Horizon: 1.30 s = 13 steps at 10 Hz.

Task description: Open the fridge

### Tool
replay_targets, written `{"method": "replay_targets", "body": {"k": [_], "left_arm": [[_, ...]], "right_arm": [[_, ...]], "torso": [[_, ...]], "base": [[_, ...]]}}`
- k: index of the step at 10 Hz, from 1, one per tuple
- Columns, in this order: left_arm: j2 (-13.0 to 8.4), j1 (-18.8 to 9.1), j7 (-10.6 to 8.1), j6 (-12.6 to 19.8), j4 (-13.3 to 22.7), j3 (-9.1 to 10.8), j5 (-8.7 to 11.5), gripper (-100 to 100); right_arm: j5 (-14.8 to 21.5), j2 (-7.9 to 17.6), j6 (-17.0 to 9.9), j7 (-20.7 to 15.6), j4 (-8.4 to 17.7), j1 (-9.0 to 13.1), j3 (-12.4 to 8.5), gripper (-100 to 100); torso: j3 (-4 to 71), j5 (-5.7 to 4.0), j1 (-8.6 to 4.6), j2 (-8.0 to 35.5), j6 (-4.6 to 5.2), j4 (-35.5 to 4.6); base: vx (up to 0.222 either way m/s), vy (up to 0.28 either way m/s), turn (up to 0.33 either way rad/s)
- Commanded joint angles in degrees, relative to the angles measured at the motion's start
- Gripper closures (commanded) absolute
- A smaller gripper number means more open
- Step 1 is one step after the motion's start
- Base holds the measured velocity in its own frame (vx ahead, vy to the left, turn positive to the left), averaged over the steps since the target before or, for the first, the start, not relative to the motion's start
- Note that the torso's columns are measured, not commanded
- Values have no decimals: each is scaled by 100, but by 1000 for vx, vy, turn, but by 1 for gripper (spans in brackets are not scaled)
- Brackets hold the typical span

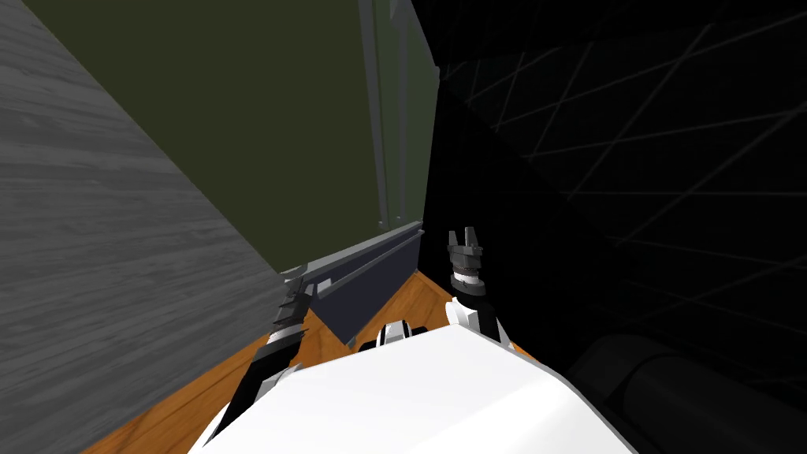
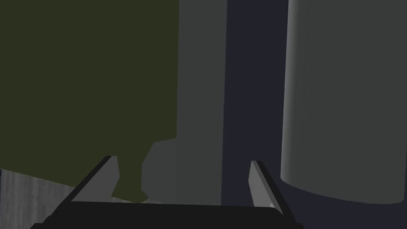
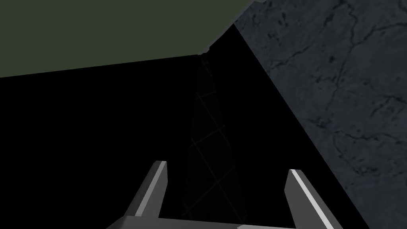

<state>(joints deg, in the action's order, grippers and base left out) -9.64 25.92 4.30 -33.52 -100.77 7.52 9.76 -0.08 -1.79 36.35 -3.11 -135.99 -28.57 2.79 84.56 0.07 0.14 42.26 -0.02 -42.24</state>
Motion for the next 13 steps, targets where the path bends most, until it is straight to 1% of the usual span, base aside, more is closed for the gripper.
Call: {"method": "replay_targets", "body": {"k": [1, 4, 5, 6, 9, 10, 11, 13], "left_arm": [[70, 20, -48, 2, 278, 118, 84, -100], [242, 13, -106, -9, 600, 253, 180, -100], [462, 8, -139, -14, 783, 329, 234, -100], [610, 7, -152, -17, 859, 360, 256, -100], [1127, 4, -178, -22, 999, 420, 299, -100], [1232, 4, -180, -23, 1013, 426, 303, -100], [1165, 37, -173, 27, 919, 416, 299, -100], [1168, 116, -155, 243, 637, 453, 343, -100]], "right_arm": [[0, 0, 0, 0, 0, 0, 0, 0], [0, 0, 0, 0, 0, 0, 0, 0], [0, 0, 0, 0, 0, 0, 0, 0], [0, 0, 0, 0, 0, -1, 0, 0], [0, 1, 0, 0, 0, 0, 0, 0], [0, 1, 0, 0, 0, 0, 0, 0], [0, 1, 0, 0, 0, 1, -1, 0], [0, 1, 0, 0, 0, 0, -1, 0]], "torso": [[6, -3, -6, -8, 1, 0], [7, 1, 1, -9, 4, 2], [5, 0, -4, -6, 7, 1], [6, -4, -15, -9, 6, 1], [-6, -6, -6, 14, 2, -7], [-9, -5, -4, 17, 2, -9], [-7, -5, -4, 14, 3, -8], [5, -5, -4, -6, 2, -3]], "base": [[77, -85, 77], [61, -79, 87], [74, -84, 108], [80, -94, 73], [40, -56, 36], [6, -25, 17], [1, -11, 2], [60, 16, -20]]}}
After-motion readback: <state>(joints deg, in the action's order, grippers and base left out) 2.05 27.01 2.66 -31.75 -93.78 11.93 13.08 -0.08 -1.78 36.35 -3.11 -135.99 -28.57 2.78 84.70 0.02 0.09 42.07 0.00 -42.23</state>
